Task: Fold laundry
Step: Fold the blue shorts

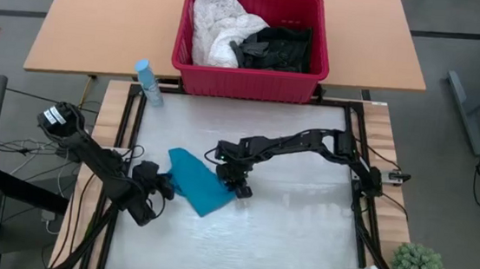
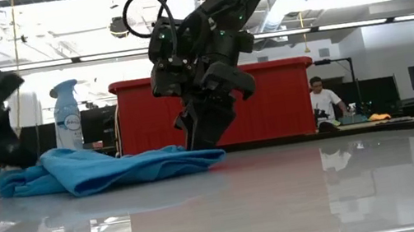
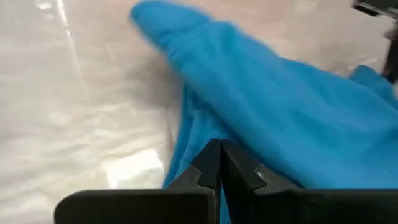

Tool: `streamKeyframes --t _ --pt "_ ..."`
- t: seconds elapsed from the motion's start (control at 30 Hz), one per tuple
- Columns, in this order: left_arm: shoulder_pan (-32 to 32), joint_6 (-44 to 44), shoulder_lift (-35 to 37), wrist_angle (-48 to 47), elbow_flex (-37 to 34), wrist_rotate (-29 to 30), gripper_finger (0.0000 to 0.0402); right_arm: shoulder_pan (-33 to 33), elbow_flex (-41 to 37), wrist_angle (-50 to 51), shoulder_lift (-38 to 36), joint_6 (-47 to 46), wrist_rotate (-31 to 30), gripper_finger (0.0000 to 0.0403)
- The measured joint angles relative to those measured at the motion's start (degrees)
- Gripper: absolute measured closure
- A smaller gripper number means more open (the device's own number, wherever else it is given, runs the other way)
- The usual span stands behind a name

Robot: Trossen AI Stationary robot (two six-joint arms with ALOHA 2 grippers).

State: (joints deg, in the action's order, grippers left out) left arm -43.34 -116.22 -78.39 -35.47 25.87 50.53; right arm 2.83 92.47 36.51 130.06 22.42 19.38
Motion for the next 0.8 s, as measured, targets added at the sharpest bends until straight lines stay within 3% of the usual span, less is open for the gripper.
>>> streamKeyframes --t 0.23,0.8 --pt "0.2 7.1 0.0 19.8 -7.4 -1.1 0.0401 -1.9 0.0 1.1 0.0 0.0 0.2 0.0271" --pt "3.9 16.3 0.0 22.5 -10.0 -2.7 0.0401 -3.8 0.0 9.7 -0.7 5.0 1.5 0.0276"
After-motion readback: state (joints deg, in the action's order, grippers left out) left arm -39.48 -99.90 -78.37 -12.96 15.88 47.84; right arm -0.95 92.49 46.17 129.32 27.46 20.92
